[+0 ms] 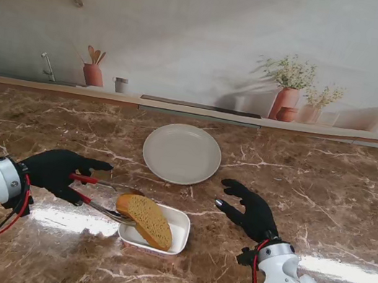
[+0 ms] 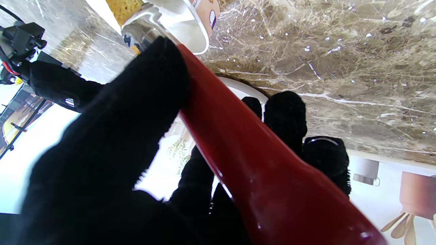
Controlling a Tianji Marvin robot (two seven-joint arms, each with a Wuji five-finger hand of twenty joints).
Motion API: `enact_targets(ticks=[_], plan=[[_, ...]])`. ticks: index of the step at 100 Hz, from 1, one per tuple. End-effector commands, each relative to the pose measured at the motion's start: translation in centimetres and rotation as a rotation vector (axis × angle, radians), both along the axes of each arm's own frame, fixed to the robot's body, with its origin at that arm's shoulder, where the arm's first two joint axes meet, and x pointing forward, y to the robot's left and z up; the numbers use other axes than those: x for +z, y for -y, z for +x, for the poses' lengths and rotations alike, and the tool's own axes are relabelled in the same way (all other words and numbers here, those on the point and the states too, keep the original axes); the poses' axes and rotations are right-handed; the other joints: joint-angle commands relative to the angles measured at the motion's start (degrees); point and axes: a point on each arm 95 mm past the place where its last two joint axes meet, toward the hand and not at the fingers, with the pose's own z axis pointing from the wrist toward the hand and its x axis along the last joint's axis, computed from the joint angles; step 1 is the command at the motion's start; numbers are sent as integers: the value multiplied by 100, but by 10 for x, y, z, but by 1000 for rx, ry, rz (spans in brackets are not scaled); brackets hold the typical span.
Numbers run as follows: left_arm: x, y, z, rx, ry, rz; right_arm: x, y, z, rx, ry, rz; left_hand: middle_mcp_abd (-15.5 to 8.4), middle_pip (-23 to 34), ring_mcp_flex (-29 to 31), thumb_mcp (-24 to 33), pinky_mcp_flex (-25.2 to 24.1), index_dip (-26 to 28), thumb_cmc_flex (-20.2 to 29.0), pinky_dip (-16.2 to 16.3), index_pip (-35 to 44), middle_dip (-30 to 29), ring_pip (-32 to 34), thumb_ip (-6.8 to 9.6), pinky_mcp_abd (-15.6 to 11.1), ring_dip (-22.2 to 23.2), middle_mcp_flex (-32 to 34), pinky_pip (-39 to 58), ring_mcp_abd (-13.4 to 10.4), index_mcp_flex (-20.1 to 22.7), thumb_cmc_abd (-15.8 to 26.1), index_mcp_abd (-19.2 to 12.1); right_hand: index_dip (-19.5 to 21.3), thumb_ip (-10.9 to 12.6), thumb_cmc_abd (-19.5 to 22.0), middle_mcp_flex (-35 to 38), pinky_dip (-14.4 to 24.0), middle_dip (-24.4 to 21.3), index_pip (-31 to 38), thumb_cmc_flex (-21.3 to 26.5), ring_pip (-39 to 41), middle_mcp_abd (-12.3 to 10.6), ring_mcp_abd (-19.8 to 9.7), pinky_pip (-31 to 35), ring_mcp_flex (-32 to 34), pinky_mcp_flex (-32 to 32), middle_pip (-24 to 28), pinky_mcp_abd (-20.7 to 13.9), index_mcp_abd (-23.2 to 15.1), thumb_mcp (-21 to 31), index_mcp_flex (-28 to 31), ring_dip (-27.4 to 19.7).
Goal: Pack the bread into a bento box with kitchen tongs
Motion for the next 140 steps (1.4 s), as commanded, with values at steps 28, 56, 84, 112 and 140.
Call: enact_targets(ticks=[28,56,84,112,140], plan=[[-1,-3,-3,12,-11,-8,-3,-2,-3,5,-21,-3,-1268,1047,284,1074,138,-40,-251,-84,40,66,-73,-196,-89,-126,427,46,-171,187,-104,-157,-75,107,124,65,162,70,49,188,50,-82,23,14,115,-67,-6,-2,-172,49,43,64],[1,-6,-5,16,-17,-11,-2,-2,-3,4,-20,-8,-1290,1089,296,1096,134,-39,-296,-75,40,79,-11,-235,-89,-99,432,80,-167,193,-164,-160,-77,107,122,67,163,69,48,194,50,-88,31,15,117,-64,-6,1,-179,51,43,65],[1,-11,-8,29,-13,-19,0,-4,-3,11,-17,-9,-1310,1130,280,1122,121,-38,-323,-72,39,91,2,-241,-108,-90,420,88,-163,188,-86,-165,-81,106,120,57,164,67,44,194,48,-80,26,15,114,-62,-11,-5,-175,47,35,64],[-5,-26,-6,113,22,-71,2,-3,-2,13,-11,-18,-1195,1032,229,936,57,447,-254,-15,911,250,62,-99,-92,-29,414,121,-137,543,289,-608,-85,106,128,55,163,64,37,189,47,-85,24,15,116,-57,-14,-3,-170,45,25,64],[-31,-62,-1,298,2,-72,2,-3,-3,10,-9,-20,-1189,1002,190,904,32,667,-230,-9,1271,367,63,-68,-103,-14,395,116,-125,355,385,-593,-85,106,122,62,162,63,40,192,48,-79,28,15,119,-58,-12,-4,-170,41,35,63]])
